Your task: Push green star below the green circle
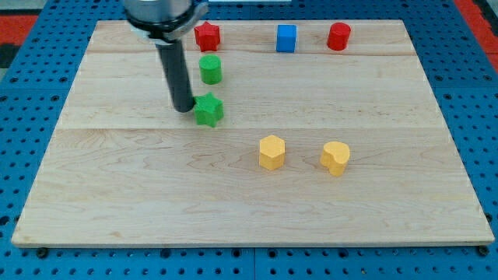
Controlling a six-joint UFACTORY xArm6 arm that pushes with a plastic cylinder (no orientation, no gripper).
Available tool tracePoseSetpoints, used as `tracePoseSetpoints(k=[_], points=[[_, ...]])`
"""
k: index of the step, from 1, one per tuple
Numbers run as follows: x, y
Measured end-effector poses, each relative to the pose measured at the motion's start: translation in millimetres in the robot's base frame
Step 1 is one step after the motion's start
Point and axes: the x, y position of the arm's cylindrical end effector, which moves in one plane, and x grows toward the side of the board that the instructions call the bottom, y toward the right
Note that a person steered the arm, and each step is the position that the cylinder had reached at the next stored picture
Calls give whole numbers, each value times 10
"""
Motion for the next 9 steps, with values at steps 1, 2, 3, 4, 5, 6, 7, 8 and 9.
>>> tracePoseSetpoints(k=[1, 2, 3, 4, 5, 6, 7, 8, 9], points=[[0, 56], [206, 56], [601, 9], [685, 53], [473, 348], [471, 534], [472, 663], [267, 1026], [228, 1051]])
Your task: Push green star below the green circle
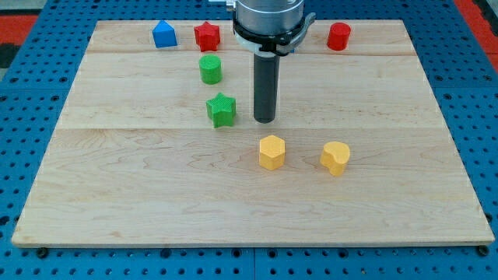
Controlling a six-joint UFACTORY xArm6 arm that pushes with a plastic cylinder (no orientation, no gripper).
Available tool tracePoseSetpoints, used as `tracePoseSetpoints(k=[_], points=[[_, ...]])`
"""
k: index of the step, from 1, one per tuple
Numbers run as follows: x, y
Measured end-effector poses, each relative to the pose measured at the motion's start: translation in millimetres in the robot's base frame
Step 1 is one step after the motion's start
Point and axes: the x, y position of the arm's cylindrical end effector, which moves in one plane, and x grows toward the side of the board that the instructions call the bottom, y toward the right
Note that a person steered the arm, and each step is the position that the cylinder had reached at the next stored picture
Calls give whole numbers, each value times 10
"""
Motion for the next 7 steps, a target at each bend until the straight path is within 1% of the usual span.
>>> tracePoseSetpoints(k=[1, 2, 4, 7], points=[[0, -294], [-38, -395], [-175, -456], [-175, -605]])
